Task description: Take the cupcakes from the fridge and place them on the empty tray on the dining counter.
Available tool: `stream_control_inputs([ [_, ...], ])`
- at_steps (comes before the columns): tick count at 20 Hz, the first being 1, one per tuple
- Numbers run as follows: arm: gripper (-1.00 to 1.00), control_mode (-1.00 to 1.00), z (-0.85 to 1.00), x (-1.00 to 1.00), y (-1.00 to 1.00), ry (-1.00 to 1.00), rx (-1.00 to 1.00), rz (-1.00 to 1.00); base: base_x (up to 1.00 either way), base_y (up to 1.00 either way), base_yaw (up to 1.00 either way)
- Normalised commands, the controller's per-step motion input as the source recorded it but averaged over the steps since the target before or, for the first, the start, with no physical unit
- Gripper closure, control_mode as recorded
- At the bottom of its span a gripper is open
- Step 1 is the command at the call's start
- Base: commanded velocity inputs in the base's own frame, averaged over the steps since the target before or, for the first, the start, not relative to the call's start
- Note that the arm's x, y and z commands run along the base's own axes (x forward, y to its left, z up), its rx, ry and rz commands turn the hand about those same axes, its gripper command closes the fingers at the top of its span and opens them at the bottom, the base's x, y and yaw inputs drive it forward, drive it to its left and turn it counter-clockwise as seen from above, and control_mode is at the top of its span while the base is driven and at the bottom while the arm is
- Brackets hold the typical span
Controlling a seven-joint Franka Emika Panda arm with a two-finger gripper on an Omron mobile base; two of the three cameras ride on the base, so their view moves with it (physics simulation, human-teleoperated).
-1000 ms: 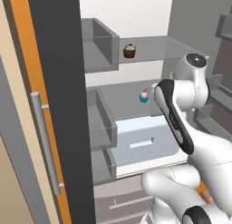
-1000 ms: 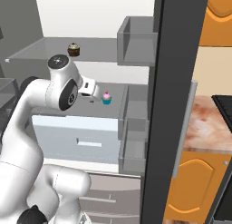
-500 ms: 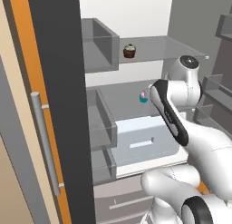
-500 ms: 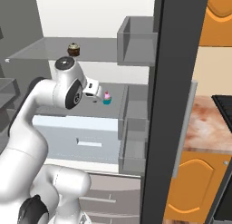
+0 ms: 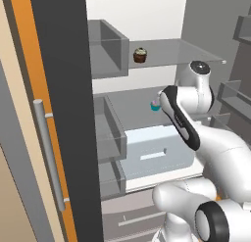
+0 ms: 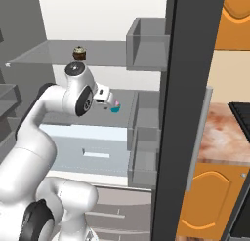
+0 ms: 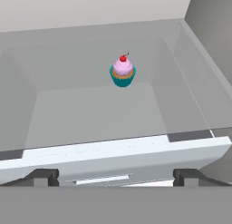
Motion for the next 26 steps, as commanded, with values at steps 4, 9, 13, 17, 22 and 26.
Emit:
stream_control_inputs([
  [4, -1.00, -1.00, -0.34, 0.30, 0.00, 0.00, 0.00, 0.00, 0.00, 0.00, 0.00],
  [9, -1.00, -1.00, -0.35, 0.39, 0.00, 0.00, 0.00, 0.00, 0.00, 0.00, 0.00],
  [13, -1.00, -1.00, -0.20, 0.40, 0.00, 0.00, 0.00, 0.00, 0.00, 0.00, 0.00],
  [17, -1.00, -1.00, -0.01, 0.28, -0.09, 0.00, 0.00, 0.00, 0.00, 0.00, 0.00],
  [22, -1.00, -1.00, 0.00, 0.40, -0.03, 0.00, 0.00, 0.00, 0.00, 0.00, 0.00],
  [26, -1.00, -1.00, -0.03, 0.38, 0.00, 0.00, 0.00, 0.00, 0.00, 0.00, 0.00],
])
